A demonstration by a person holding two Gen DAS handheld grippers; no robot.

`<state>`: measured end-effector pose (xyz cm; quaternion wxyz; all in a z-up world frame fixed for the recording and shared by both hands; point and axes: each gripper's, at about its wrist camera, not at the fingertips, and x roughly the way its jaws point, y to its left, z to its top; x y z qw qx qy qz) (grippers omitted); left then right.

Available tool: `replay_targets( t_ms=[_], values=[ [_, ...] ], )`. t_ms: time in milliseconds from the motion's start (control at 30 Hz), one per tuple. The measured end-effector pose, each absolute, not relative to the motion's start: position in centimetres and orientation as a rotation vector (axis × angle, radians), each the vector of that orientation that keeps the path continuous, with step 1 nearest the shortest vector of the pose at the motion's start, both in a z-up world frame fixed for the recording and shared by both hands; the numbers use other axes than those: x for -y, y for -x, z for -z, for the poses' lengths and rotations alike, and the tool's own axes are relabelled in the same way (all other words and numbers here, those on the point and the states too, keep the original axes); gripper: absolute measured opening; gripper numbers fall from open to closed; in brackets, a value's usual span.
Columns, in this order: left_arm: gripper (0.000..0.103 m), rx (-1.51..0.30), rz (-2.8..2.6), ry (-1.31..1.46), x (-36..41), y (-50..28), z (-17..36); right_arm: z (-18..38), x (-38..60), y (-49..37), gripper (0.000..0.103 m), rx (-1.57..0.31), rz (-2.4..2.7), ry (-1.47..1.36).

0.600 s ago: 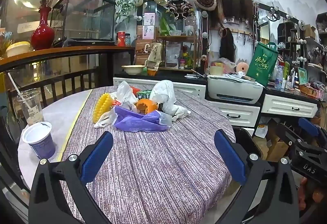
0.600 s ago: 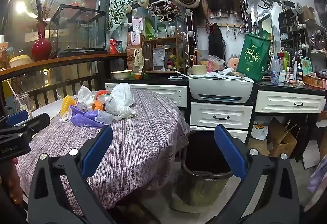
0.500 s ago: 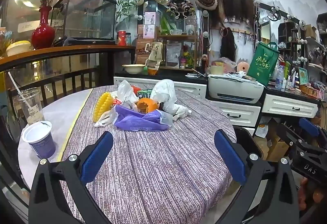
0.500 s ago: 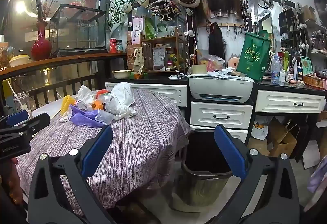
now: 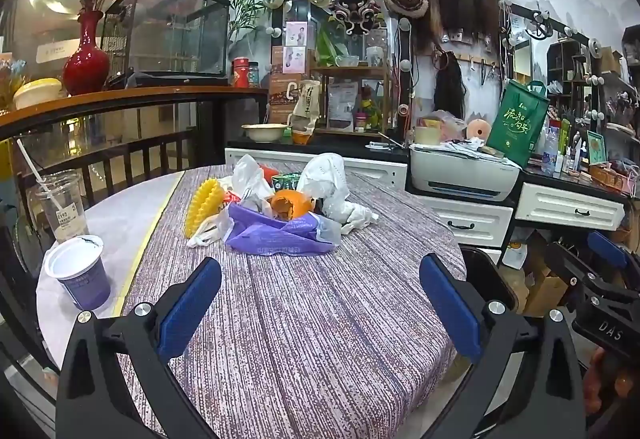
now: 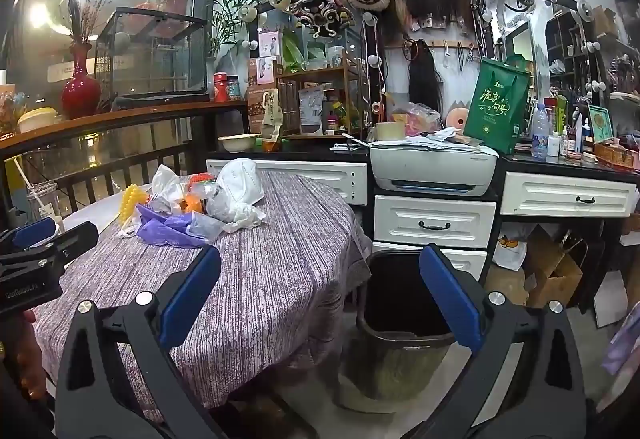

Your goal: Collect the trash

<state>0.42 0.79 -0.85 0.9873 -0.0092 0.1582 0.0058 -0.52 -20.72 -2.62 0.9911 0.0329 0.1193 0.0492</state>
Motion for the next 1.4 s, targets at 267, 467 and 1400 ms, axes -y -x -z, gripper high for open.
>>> replay_targets(
  t_ms=[267, 467, 1400],
  values=[
    [0.098, -0.328, -0.018, 0.024, -1.0, -0.8, 1.1, 2.5, 20.8, 0.6, 0.098, -0.240, -0.099, -0.068],
    [0.098, -0.329, -0.020, 0.024, -1.1, -0.9, 1.4, 2.5, 20.8, 0.5, 0.098, -0.248, -0.096, -0.069],
    [0.098, -0.344, -0.025, 0.019, -0.9, -1.0, 1.8, 2.5, 21.0, 0.4, 0.098, -0.250, -0.095, -0.078]
  ],
)
